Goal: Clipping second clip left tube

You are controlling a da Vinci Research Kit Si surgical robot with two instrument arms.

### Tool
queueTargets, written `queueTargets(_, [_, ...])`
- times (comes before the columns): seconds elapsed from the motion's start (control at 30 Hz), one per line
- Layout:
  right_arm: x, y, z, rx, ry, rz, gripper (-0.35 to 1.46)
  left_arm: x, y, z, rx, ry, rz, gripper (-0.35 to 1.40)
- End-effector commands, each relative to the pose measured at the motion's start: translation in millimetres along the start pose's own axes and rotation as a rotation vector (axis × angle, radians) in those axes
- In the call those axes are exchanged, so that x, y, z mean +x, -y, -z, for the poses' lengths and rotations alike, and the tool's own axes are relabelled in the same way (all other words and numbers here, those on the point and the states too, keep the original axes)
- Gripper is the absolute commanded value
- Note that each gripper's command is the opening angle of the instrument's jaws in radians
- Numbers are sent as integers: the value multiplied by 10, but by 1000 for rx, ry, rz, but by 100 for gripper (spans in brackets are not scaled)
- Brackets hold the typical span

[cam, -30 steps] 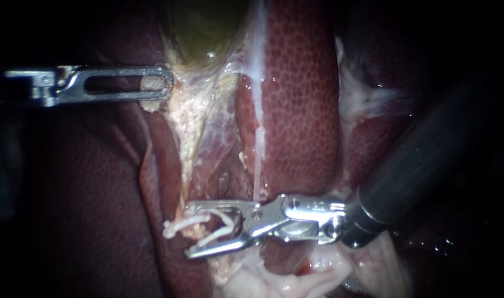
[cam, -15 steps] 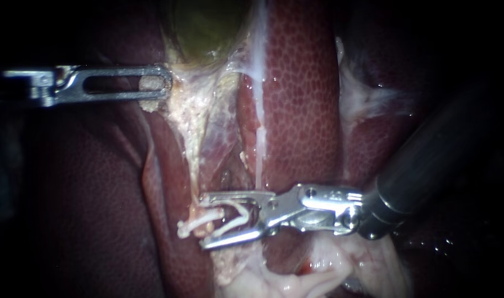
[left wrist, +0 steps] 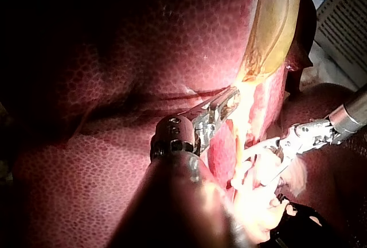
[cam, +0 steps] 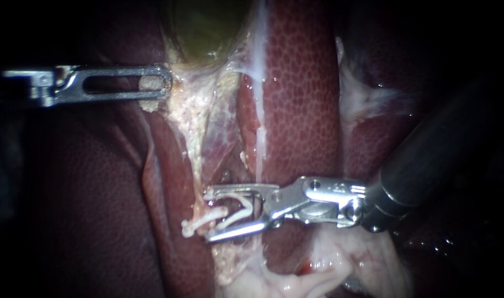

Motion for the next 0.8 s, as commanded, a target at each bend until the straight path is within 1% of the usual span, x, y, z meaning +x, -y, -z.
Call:
queueTargets(0.03, [-1, -1, 0, 0, 1, 0, 58, 0, 0, 0, -1, 1, 0, -35])
queueTargets(0.33, [-7, -8, -5, -3, 4, 3, 58, 0, 0, 0, -1, 1, 0, -35])
queueTargets(0.53, [-9, -10, -16, -3, 5, 6, 59, 0, 1, -1, -1, 1, 1, -35])
queueTargets(0.8, [-11, -17, -31, 1, 9, 7, 59, 0, 1, -1, -2, 1, 1, -35])
